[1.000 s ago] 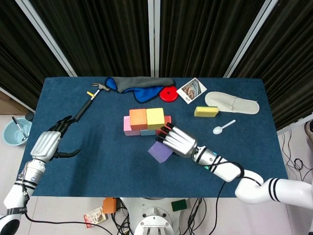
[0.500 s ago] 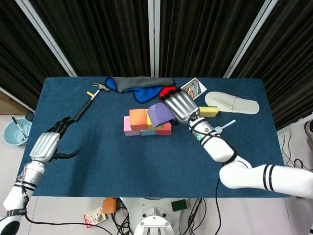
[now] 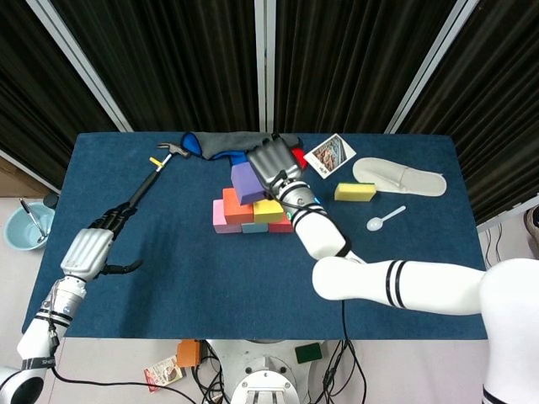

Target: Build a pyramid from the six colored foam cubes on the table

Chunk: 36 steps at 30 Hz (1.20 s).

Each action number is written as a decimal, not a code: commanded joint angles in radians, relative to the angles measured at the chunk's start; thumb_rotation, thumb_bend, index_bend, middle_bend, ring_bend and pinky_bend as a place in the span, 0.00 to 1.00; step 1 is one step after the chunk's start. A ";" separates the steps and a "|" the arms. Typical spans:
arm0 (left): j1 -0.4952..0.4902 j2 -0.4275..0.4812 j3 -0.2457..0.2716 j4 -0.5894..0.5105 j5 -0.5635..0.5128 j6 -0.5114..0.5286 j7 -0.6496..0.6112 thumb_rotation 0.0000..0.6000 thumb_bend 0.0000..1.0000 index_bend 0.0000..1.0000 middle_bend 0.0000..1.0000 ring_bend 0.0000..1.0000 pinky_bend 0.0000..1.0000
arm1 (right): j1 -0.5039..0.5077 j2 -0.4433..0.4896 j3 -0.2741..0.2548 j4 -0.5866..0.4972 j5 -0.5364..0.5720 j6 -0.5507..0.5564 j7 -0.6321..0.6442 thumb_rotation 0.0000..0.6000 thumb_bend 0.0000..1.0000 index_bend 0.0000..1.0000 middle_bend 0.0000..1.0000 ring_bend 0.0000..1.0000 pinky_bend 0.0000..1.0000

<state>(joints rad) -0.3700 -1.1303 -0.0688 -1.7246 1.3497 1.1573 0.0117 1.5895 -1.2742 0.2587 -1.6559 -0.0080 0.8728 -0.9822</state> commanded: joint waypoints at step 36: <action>0.006 -0.028 0.010 0.054 0.008 -0.011 -0.067 0.75 0.16 0.08 0.03 0.06 0.21 | 0.037 -0.082 0.005 -0.023 0.109 0.102 -0.053 1.00 0.13 0.19 0.21 0.12 0.03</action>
<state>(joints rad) -0.3637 -1.1590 -0.0584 -1.6707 1.3585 1.1461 -0.0551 1.6352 -1.3642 0.2634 -1.6701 0.1164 0.9831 -1.0433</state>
